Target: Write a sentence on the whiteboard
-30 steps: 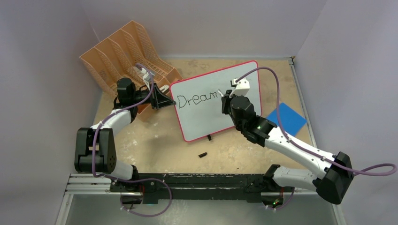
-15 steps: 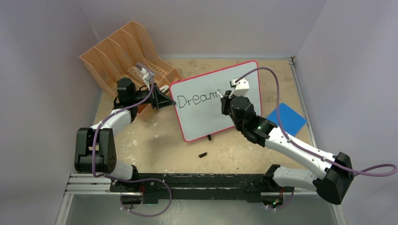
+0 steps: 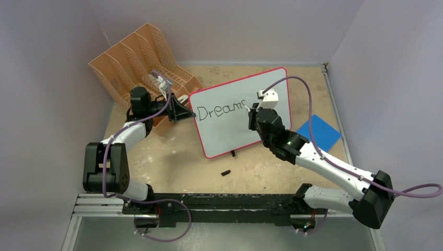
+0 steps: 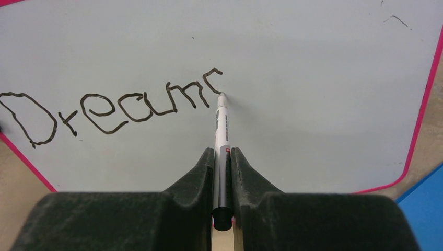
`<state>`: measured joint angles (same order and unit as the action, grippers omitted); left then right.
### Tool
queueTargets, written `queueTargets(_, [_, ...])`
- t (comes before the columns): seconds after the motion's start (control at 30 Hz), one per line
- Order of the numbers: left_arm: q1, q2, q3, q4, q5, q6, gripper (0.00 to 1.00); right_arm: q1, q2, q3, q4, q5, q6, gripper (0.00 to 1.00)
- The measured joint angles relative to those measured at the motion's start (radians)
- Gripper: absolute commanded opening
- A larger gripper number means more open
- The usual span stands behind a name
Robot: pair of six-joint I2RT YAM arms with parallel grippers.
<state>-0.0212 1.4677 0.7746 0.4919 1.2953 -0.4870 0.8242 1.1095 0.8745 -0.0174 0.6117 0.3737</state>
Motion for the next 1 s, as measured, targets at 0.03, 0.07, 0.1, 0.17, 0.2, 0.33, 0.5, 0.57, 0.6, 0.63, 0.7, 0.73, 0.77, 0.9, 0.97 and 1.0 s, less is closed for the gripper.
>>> queueTargets(0.03, [0.0,0.0,0.0,0.0,0.0,0.0,0.0,0.0,0.0,0.0,-0.004,0.003,0.002,0.0])
queueTargets(0.07, [0.0,0.0,0.0,0.0,0.001,0.0,0.0,0.0,0.0,0.0,-0.007,0.007,0.004,0.0])
queueTargets(0.1, [0.0,0.0,0.0,0.0,0.002,0.0,0.0,0.0,0.0,0.0,-0.01,0.01,0.006,0.0])
queueTargets(0.17, [0.0,0.0,0.0,-0.001,0.002,0.0,0.0,0.0,0.0,0.0,-0.017,0.016,0.008,0.0])
queueTargets(0.2, [0.0,0.0,0.0,-0.001,0.002,0.0,0.0,0.0,0.0,0.0,-0.022,0.019,0.009,0.0])
queueTargets(0.33, [0.0,0.0,0.0,-0.001,0.002,0.0,0.0,0.0,0.0,0.0,-0.034,0.024,0.011,0.0])
queueTargets(0.5, [0.0,0.0,0.0,-0.001,0.003,0.0,0.0,0.0,-0.005,-0.002,-0.038,0.019,0.011,0.0])
queueTargets(0.57, [0.0,0.0,0.0,-0.001,0.004,0.0,0.0,-0.001,-0.011,-0.009,-0.039,0.008,0.011,0.0])
queueTargets(0.6, [0.0,0.0,0.0,-0.001,0.004,0.0,0.0,-0.001,-0.012,-0.011,-0.039,0.002,0.011,0.0])
queueTargets(0.63, [0.0,0.0,0.0,-0.001,0.004,0.0,0.0,-0.001,-0.013,-0.012,-0.04,-0.003,0.011,0.0])
queueTargets(0.7, [0.0,0.0,0.0,-0.001,0.004,0.0,0.0,-0.001,-0.013,-0.012,-0.041,-0.01,0.011,0.0])
queueTargets(0.73, [0.0,0.0,0.0,-0.001,0.003,0.0,0.0,-0.001,-0.013,-0.012,-0.04,-0.014,0.011,0.0])
queueTargets(0.77, [0.0,0.0,0.0,-0.001,0.003,0.0,0.0,-0.001,-0.013,-0.012,-0.04,-0.022,0.01,0.0])
queueTargets(0.9, [-0.001,0.0,0.0,-0.001,0.004,0.0,0.0,-0.001,-0.013,-0.012,-0.038,-0.037,0.01,0.0])
queueTargets(0.97, [-0.001,0.0,0.0,-0.001,0.004,0.0,0.0,-0.001,-0.013,-0.012,-0.037,-0.044,0.01,0.0])
queueTargets(1.0, [-0.001,0.0,0.0,-0.001,0.004,0.0,0.0,-0.001,-0.013,-0.012,-0.036,-0.048,0.01,0.0])
